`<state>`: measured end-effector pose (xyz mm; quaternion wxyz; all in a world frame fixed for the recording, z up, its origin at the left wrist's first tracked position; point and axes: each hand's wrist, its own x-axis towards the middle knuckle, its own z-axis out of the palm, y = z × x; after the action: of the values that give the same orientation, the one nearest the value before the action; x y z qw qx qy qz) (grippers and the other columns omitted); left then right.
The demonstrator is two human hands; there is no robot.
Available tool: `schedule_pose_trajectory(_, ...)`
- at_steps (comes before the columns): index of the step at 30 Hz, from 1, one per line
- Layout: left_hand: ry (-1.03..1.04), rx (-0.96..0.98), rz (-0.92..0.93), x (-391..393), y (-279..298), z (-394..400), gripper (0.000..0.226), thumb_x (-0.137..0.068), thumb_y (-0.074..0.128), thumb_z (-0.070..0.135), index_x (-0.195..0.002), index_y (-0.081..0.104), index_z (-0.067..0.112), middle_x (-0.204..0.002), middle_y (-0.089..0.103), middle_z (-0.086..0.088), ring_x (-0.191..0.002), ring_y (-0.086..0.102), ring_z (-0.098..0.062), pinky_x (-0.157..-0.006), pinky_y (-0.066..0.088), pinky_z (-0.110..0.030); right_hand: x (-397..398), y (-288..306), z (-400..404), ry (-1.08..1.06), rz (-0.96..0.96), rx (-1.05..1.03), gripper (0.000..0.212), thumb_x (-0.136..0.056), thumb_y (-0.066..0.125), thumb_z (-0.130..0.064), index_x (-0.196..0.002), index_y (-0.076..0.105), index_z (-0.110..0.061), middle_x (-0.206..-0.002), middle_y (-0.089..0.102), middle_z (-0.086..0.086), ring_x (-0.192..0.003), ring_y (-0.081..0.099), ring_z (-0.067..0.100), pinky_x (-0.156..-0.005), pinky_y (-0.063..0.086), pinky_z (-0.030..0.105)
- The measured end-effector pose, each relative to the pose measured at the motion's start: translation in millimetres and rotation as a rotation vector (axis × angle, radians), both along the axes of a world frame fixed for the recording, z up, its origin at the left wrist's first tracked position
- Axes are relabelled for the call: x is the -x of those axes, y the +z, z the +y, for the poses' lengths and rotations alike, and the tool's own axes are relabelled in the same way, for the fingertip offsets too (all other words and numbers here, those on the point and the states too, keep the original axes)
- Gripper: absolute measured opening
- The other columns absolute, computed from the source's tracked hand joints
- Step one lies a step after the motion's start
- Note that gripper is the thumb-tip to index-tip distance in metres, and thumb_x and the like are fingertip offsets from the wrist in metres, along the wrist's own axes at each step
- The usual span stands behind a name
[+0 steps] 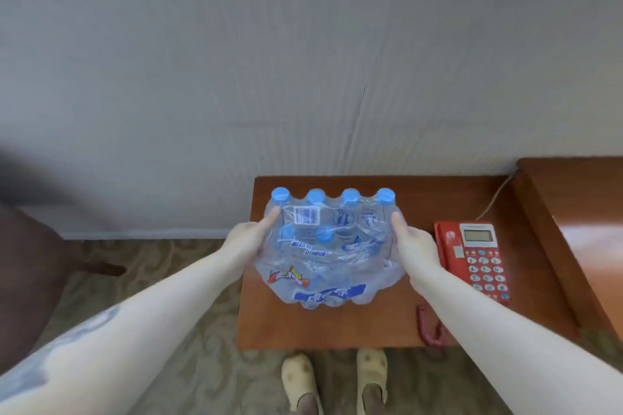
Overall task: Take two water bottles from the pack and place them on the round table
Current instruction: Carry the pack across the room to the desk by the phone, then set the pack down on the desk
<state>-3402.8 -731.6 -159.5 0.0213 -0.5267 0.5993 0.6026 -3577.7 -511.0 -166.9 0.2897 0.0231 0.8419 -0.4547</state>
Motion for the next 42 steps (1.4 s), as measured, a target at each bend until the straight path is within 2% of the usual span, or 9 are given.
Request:
schedule_pose_trajectory(4, 0.01, -0.039, -0.026, 16, -26, -6, 0.065, -0.08, 0.059, 0.073, -0.103, 0.073, 0.013, -0.109, 0.076, -0.008, -0.088, 0.07, -0.02, -0.071, 0.051, -0.03, 23, -17, -18, 0.083, 0.02, -0.056, 0.053, -0.093, 0.043, -0.057, -0.093, 0.07, -0.011, -0.093, 0.074, 0.009, -0.088, 0.069, 0.027, -0.087, 0.055, 0.045)
schedule_pose_trajectory(10, -0.064, -0.037, -0.077, 24, -39, -19, 0.08, -0.082, 0.053, 0.076, -0.118, 0.07, 0.007, -0.118, 0.074, -0.011, -0.111, 0.068, -0.028, -0.107, 0.047, -0.044, 35, -35, -19, 0.144, 0.014, -0.154, 0.065, -0.097, 0.039, -0.054, -0.092, 0.069, 0.003, -0.095, 0.073, 0.019, -0.092, 0.067, 0.036, -0.086, 0.054, 0.048)
schedule_pose_trajectory(21, -0.038, -0.063, -0.112, 13, -55, -3, 0.079, -0.082, 0.047, 0.079, -0.119, 0.068, 0.012, -0.117, 0.074, -0.008, -0.111, 0.068, -0.028, -0.108, 0.047, -0.049, 22, -54, -9, 0.214, -0.041, -0.2, 0.057, -0.099, 0.03, -0.054, -0.107, 0.065, -0.009, -0.106, 0.069, 0.011, -0.099, 0.063, 0.029, -0.085, 0.048, 0.038)
schedule_pose_trajectory(26, 0.009, -0.154, -0.081, 10, -55, -5, 0.07, -0.081, 0.057, 0.074, -0.119, 0.07, 0.016, -0.12, 0.076, -0.007, -0.11, 0.07, -0.026, -0.102, 0.049, -0.042, 23, -49, -10, 0.139, -0.055, -0.209, 0.044, -0.096, 0.047, -0.044, -0.118, 0.051, -0.007, -0.115, 0.066, 0.014, -0.101, 0.062, 0.029, -0.089, 0.05, 0.044)
schedule_pose_trajectory(30, -0.017, -0.126, -0.053, 7, -56, -3, 0.076, -0.084, 0.056, 0.071, -0.133, 0.059, 0.013, -0.131, 0.068, -0.009, -0.121, 0.063, -0.029, -0.112, 0.042, -0.05, 13, -32, -14, 0.116, 0.19, -0.236, 0.058, -0.086, 0.066, -0.028, -0.136, 0.043, -0.009, -0.136, 0.054, 0.011, -0.124, 0.051, 0.029, -0.102, 0.045, 0.049)
schedule_pose_trajectory(34, 0.023, 0.006, -0.063, 10, -52, 5, 0.079, -0.088, 0.057, 0.063, -0.145, 0.044, 0.01, -0.143, 0.056, -0.01, -0.128, 0.056, -0.027, -0.106, 0.044, -0.042, -9, -13, -19, 0.288, 0.641, -0.127, 0.036, -0.08, 0.068, -0.008, -0.115, 0.061, -0.014, -0.115, 0.063, 0.002, -0.11, 0.055, 0.023, -0.092, 0.044, 0.039)
schedule_pose_trajectory(36, 0.033, 0.025, -0.032, 9, -51, 11, 0.084, -0.086, 0.063, 0.06, -0.15, 0.037, 0.013, -0.149, 0.051, -0.008, -0.131, 0.054, -0.027, -0.109, 0.044, -0.045, -21, -10, -27, 0.515, 0.704, -0.07, 0.021, -0.081, 0.064, -0.005, -0.098, 0.067, -0.018, -0.099, 0.067, -0.005, -0.098, 0.06, 0.019, -0.083, 0.039, 0.033)
schedule_pose_trajectory(39, -0.013, 0.04, 0.008, 5, -51, 15, 0.091, -0.081, 0.076, 0.048, -0.153, 0.029, 0.018, -0.149, 0.051, -0.006, -0.13, 0.056, -0.025, -0.11, 0.045, -0.048, -31, -12, -41, 0.804, 0.702, -0.192, 0.021, -0.092, 0.052, -0.015, -0.102, 0.07, -0.021, -0.099, 0.07, -0.007, -0.095, 0.061, 0.017, -0.085, 0.037, 0.033)
schedule_pose_trajectory(42, -0.016, -0.003, 0.057, 2, -54, 14, 0.094, -0.077, 0.083, 0.035, -0.154, 0.03, 0.02, -0.136, 0.06, -0.002, -0.12, 0.064, -0.021, -0.107, 0.048, -0.045, -29, -17, -47, 0.87, 0.681, -0.336, 0.026, -0.097, 0.043, -0.026, -0.103, 0.068, -0.022, -0.098, 0.07, -0.007, -0.09, 0.062, 0.017, -0.09, 0.038, 0.032)
